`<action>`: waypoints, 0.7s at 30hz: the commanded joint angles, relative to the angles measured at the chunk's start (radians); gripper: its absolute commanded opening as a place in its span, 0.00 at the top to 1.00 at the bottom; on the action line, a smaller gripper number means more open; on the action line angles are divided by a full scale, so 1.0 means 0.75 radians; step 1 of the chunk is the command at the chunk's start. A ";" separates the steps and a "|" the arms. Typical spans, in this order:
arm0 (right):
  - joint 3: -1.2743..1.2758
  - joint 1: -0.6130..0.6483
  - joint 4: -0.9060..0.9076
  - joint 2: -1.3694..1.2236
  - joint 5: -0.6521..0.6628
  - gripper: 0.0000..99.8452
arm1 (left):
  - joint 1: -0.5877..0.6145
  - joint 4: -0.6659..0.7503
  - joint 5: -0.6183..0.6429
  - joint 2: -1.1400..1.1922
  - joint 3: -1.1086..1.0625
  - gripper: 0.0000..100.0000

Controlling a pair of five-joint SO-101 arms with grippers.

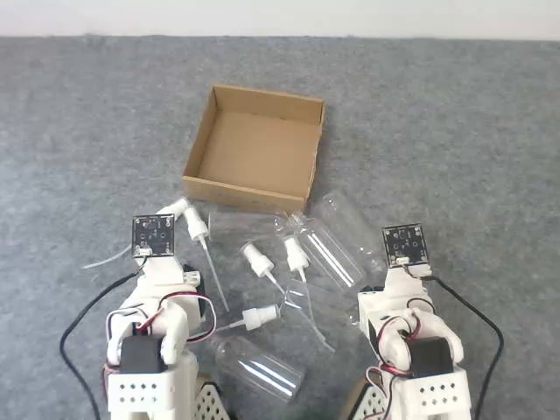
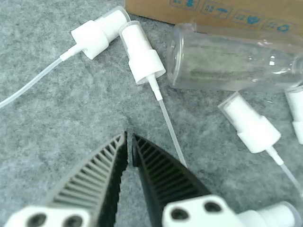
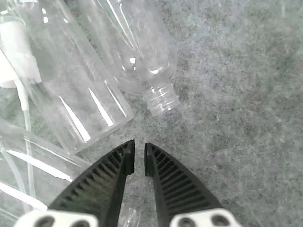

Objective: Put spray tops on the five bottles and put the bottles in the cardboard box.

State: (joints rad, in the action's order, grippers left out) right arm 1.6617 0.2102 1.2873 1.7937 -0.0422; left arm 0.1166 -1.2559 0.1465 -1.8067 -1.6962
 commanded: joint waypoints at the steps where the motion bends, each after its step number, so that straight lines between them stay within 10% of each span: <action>1: 0.029 -0.011 0.011 0.028 -0.002 0.99 | 0.004 -0.008 -0.006 -0.018 0.015 0.98; 21: -0.436 -0.015 0.001 0.030 0.000 0.99 | 0.004 -0.008 -0.006 -0.018 0.015 0.98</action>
State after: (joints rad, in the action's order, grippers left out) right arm 1.4346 0.2102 1.2873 1.8029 -0.0422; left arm 0.1166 -1.2559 0.1465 -1.8067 -1.6962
